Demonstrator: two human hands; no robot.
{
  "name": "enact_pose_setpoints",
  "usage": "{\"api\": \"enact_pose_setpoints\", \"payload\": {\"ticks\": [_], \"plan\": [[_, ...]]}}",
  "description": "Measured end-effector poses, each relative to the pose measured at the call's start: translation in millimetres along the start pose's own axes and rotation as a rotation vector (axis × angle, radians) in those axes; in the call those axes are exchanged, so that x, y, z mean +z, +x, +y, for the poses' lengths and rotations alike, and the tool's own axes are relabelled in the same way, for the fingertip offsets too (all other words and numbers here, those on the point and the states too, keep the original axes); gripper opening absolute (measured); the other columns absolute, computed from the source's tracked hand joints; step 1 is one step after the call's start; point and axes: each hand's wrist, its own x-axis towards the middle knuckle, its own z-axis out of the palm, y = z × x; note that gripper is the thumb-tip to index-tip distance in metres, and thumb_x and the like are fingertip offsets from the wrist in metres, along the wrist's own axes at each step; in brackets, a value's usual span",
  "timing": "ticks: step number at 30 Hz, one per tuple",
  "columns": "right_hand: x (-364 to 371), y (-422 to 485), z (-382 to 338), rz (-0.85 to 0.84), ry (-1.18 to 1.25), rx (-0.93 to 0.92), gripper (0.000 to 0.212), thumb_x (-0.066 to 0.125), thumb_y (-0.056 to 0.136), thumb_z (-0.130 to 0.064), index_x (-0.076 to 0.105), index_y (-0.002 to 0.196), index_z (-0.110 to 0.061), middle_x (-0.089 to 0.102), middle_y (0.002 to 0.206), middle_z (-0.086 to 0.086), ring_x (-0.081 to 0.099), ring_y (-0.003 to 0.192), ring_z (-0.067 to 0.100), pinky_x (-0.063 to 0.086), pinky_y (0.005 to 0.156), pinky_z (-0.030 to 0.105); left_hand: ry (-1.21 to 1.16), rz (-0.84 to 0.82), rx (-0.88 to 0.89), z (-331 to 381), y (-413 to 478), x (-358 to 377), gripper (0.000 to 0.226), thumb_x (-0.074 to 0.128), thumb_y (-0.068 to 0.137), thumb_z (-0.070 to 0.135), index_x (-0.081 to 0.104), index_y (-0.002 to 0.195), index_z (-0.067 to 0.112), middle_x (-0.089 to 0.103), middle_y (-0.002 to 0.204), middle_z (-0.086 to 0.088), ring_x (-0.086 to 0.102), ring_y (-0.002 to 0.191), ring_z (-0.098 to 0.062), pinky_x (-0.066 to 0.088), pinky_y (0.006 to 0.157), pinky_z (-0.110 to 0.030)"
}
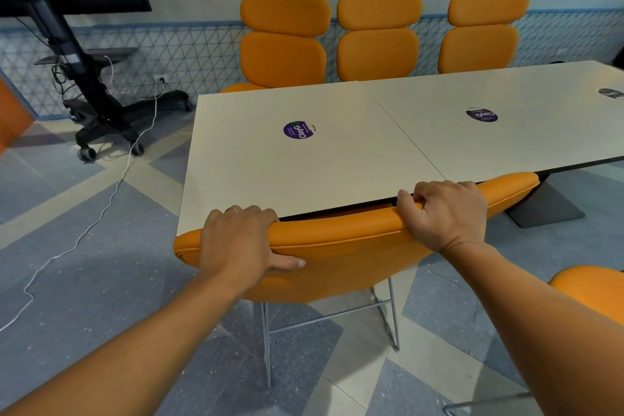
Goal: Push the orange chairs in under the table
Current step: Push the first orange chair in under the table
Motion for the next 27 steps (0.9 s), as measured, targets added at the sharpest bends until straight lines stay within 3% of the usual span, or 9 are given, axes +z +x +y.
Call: {"api": "enact_pose_setpoints", "payload": {"ticks": [6, 10, 13, 16, 18, 21, 23, 27], "plan": [[-4, -3, -1, -0.050, 0.027, 0.006, 0.054, 0.034, 0.089, -0.052, 0.065, 0.061, -0.019, 0.054, 0.054, -0.004, 0.049, 0.057, 0.018, 0.034, 0.069, 0.034, 0.007, -0.020, 0.022, -3, -1, -1, 0.085, 0.040, 0.056, 0.096, 0.057, 0.117, 0.040, 0.065, 0.109, 0.011, 0.057, 0.101, -0.017, 0.040, 0.087, -0.038], [-11, -5, -1, -0.128, 0.045, -0.001, 0.053, 0.032, 0.089, -0.052, 0.067, 0.064, -0.022, 0.053, 0.056, -0.006, 0.049, 0.061, 0.017, 0.036, 0.073, 0.035, -0.158, -0.098, 0.046, -10, -6, -7, 0.089, 0.029, 0.056, 0.098, 0.052, 0.122, 0.043, 0.061, 0.120, 0.014, 0.055, 0.105, -0.013, 0.040, 0.092, -0.038], [-20, -2, -4, -0.212, 0.111, 0.031, 0.047, 0.031, 0.086, -0.055, 0.063, 0.065, -0.027, 0.053, 0.057, -0.008, 0.049, 0.063, 0.015, 0.034, 0.076, 0.035, -0.409, -0.145, 0.020, -17, -13, -16, 0.076, 0.039, 0.066, 0.091, 0.054, 0.120, 0.042, 0.060, 0.120, 0.016, 0.054, 0.104, -0.011, 0.045, 0.094, -0.038], [-30, 9, -16, -0.332, 0.186, 0.094, 0.042, 0.038, 0.088, -0.053, 0.065, 0.070, -0.025, 0.057, 0.063, -0.007, 0.054, 0.069, 0.019, 0.038, 0.080, 0.037, -0.574, -0.104, -0.023, -27, -20, -26, 0.059, 0.051, 0.073, 0.075, 0.061, 0.116, 0.035, 0.062, 0.115, 0.013, 0.056, 0.100, -0.010, 0.050, 0.085, -0.031], [-35, 15, -32, -0.380, 0.284, 0.130, 0.035, 0.049, 0.091, -0.044, 0.067, 0.073, -0.021, 0.061, 0.067, -0.002, 0.057, 0.071, 0.023, 0.043, 0.072, 0.035, -0.616, -0.061, -0.040, -36, -23, -32, 0.051, 0.053, 0.075, 0.069, 0.067, 0.108, 0.032, 0.065, 0.107, 0.014, 0.057, 0.097, -0.008, 0.047, 0.078, -0.025], [-42, 25, -71, -0.439, 0.421, 0.101, 0.029, 0.055, 0.090, -0.037, 0.069, 0.075, -0.017, 0.064, 0.067, 0.002, 0.058, 0.065, 0.023, 0.041, 0.058, 0.028, -0.612, -0.016, -0.093, -59, -24, -41, 0.037, 0.058, 0.083, 0.059, 0.070, 0.103, 0.030, 0.067, 0.104, 0.011, 0.059, 0.097, -0.009, 0.050, 0.080, -0.029], [-45, 34, -99, -0.491, 0.476, 0.059, 0.026, 0.056, 0.091, -0.034, 0.070, 0.079, -0.017, 0.066, 0.070, 0.003, 0.059, 0.065, 0.023, 0.043, 0.058, 0.028, -0.582, 0.001, -0.111, -78, -22, -46, 0.029, 0.060, 0.087, 0.050, 0.070, 0.104, 0.029, 0.068, 0.105, 0.010, 0.059, 0.098, -0.009, 0.051, 0.082, -0.030], [-41, 54, -156, -0.558, 0.532, -0.004, 0.024, 0.056, 0.091, -0.035, 0.074, 0.092, -0.020, 0.070, 0.084, 0.000, 0.063, 0.078, 0.021, 0.056, 0.071, 0.036, -0.573, 0.048, -0.113, -119, -16, -54, 0.022, 0.063, 0.090, 0.038, 0.070, 0.105, 0.024, 0.067, 0.101, 0.009, 0.058, 0.091, -0.005, 0.043, 0.070, -0.016]]}}
